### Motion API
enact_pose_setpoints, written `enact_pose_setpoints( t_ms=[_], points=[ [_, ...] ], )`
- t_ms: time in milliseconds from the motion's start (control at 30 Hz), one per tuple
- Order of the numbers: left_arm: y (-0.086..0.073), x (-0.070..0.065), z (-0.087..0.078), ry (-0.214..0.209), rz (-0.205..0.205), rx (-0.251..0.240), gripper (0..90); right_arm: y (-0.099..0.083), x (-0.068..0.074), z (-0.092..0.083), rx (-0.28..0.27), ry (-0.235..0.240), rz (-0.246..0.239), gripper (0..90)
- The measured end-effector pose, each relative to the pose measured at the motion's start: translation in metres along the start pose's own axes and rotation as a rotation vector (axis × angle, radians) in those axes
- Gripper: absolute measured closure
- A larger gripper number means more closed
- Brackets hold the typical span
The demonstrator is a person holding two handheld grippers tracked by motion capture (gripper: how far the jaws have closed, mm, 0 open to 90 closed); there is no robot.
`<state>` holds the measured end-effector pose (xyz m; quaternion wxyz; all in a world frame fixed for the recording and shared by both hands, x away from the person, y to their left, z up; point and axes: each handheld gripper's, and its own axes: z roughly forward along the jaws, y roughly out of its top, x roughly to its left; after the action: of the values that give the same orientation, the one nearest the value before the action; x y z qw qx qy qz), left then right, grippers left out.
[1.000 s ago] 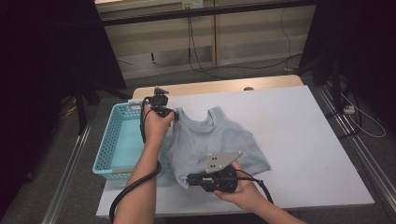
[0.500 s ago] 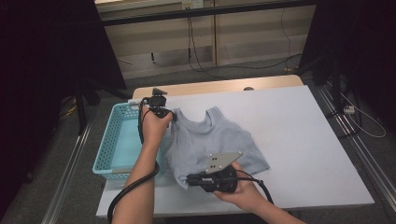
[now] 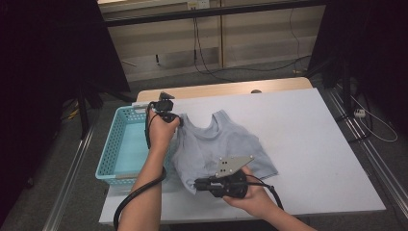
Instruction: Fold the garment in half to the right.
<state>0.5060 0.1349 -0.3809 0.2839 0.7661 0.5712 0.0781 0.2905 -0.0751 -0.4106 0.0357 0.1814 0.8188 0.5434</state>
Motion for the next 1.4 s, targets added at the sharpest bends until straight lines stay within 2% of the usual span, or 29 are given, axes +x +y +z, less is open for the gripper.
enact_pose_setpoints(
  t_ms=[900, 1400],
  points=[
    [0.006, -0.005, 0.011, -0.012, 0.004, 0.003, 86.5, -0.007, -0.012, -0.014, -0.022, -0.036, 0.054, 85.1],
    [0.009, -0.007, 0.009, -0.024, 0.006, -0.006, 86.5, -0.013, -0.019, -0.022, -0.023, -0.062, 0.077, 85.2]
  ],
)
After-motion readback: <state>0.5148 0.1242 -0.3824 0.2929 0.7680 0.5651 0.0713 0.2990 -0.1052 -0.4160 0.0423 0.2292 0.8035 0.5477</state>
